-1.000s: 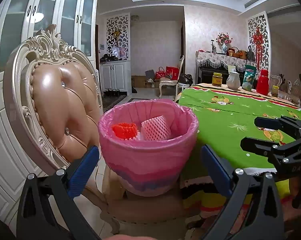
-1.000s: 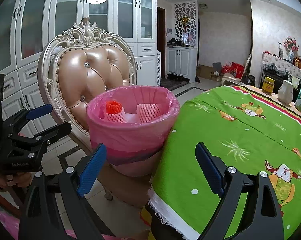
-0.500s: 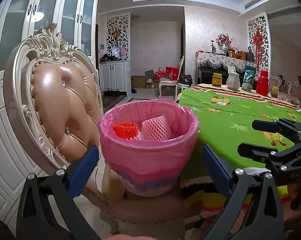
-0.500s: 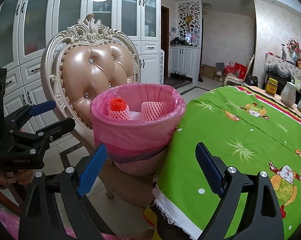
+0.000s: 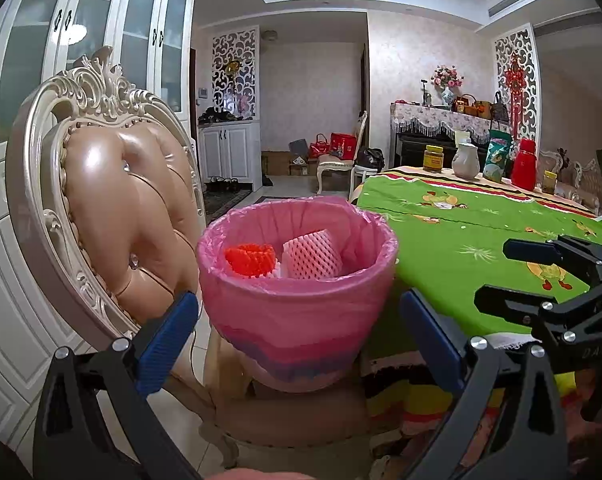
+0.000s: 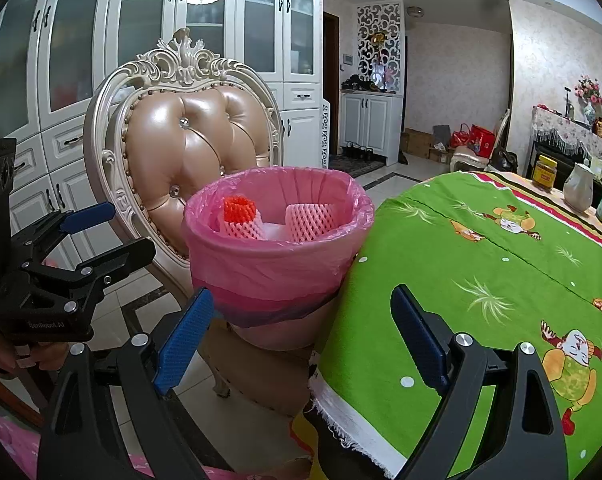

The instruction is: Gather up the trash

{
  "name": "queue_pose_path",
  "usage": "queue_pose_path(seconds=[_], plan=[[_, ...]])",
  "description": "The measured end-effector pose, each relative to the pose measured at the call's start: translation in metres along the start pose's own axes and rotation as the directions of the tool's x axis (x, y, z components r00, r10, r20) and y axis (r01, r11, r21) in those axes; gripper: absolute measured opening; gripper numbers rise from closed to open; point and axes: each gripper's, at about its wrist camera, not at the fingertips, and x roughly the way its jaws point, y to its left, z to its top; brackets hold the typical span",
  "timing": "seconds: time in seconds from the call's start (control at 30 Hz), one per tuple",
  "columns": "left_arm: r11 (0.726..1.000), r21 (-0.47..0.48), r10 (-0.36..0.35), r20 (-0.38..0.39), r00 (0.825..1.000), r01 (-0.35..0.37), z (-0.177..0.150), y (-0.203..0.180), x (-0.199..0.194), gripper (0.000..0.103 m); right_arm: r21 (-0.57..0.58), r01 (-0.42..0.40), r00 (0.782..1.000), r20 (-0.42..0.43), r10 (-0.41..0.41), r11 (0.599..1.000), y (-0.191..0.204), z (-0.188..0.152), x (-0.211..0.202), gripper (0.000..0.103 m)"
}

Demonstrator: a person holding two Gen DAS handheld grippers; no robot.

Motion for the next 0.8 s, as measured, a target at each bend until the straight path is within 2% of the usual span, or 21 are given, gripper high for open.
queue_pose_path(seconds=[0.37, 0.43, 0.8], plan=[[1.0, -0.015, -0.015, -0.023, 1.0, 0.015, 0.0, 0.004, 0.007, 0.098, 0.0, -0.003, 1.0, -0.003, 0.003, 1.0, 0.001, 0.0, 0.0, 0.085], [1.0, -0.018, 0.0, -0.024, 1.0, 0.0, -0.001, 0.005, 0.008, 0.098, 0.002, -0.004, 1.0, -0.002, 0.004, 1.0, 0.001, -0.001, 0.0, 0.085], [1.0, 0.02, -0.018, -0.032, 0.999, 0.018, 0.0, -0.005, 0.01, 0.098, 0.016, 0.003, 1.0, 0.009, -0.004, 1.0, -0.002, -0.002, -0.006, 0.085]])
